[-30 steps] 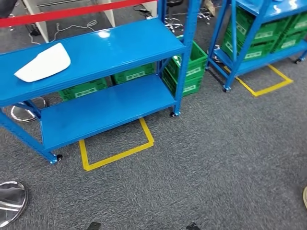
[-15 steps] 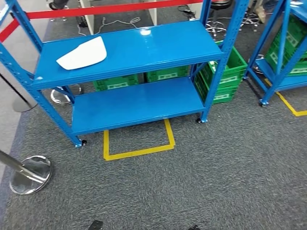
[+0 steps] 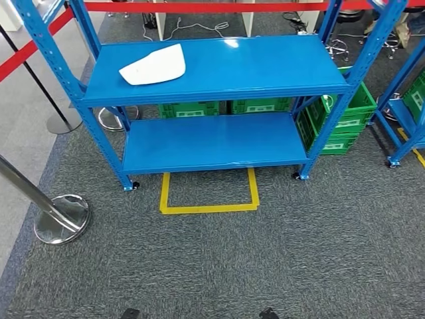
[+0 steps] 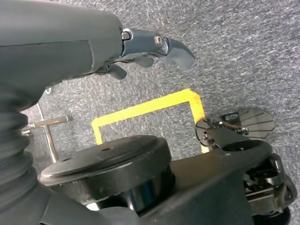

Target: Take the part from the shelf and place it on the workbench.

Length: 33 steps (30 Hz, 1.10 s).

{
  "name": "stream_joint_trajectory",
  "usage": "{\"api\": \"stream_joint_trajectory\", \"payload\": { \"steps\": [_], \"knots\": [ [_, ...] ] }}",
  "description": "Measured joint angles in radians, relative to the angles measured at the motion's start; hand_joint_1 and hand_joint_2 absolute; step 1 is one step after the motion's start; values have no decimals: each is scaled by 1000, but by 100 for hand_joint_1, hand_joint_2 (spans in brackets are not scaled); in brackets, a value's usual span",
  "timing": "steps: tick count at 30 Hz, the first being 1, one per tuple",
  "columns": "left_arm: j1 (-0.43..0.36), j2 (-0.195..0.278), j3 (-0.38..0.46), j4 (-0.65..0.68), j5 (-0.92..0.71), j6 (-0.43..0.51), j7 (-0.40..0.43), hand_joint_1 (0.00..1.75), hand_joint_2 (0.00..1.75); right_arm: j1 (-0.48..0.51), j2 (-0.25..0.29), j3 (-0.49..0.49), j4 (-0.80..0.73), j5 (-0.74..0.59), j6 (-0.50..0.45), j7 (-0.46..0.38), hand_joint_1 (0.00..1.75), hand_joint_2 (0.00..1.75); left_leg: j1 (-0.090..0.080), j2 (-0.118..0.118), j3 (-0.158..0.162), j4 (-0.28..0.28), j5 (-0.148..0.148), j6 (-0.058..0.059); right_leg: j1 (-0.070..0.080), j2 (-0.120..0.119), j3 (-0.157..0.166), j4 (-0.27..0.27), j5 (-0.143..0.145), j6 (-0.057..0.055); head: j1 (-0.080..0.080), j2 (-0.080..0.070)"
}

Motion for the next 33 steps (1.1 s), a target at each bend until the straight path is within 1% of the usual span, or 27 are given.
{"api": "stream_joint_trajectory", "payload": {
  "steps": [2, 5, 8, 14, 30, 32, 33],
  "knots": [
    [0, 0, 0, 0, 0, 0, 0, 0, 0, 0, 0, -2, 0, 0, 0, 0, 0, 0, 0, 0, 0, 0, -1, 4, 0, 1, 4, -7, 4, 8, 0, 0],
    [0, 0, 0, 0, 0, 0, 0, 0, 0, 0, 0, -2, 0, 3, -2, 0, 0, 0, -1, 0, 1, 0, -2, 9, -1, 1, 7, -14, 7, 17, 0, 0],
    [0, 0, 0, 0, 1, 0, 0, 0, 0, 0, 0, -2, 0, 8, -6, 1, 0, 0, -1, 0, 1, 0, -2, 12, -1, 1, 8, -16, 9, 21, 0, 0],
    [0, -1, 0, 0, 1, -4, 0, 0, 0, 0, 0, -3, 0, 8, -6, 7, 0, 0, 0, 0, 1, 0, 0, 14, -1, 1, 8, -16, 10, 23, -1, 0],
    [0, -3, 1, 0, 4, -12, 9, 0, 0, 1, 0, -27, 0, -9, -4, 31, 0, 0, 2, 0, 1, -1, 2, 12, 1, 1, 9, -16, 10, 23, -1, 0],
    [0, -2, 1, 0, 5, -14, 15, 0, 87, 1, 1, -28, 0, -15, 0, 31, 0, 0, 2, 0, 1, -1, 2, 12, 1, 1, 9, -16, 10, 23, -1, 0],
    [0, -2, 1, 0, 5, -14, 17, 0, 116, 1, 1, -28, 0, -17, 2, 30, 0, 0, 2, 0, 1, -1, 2, 12, 1, 1, 9, -16, 10, 23, -1, 0]
  ]
}}
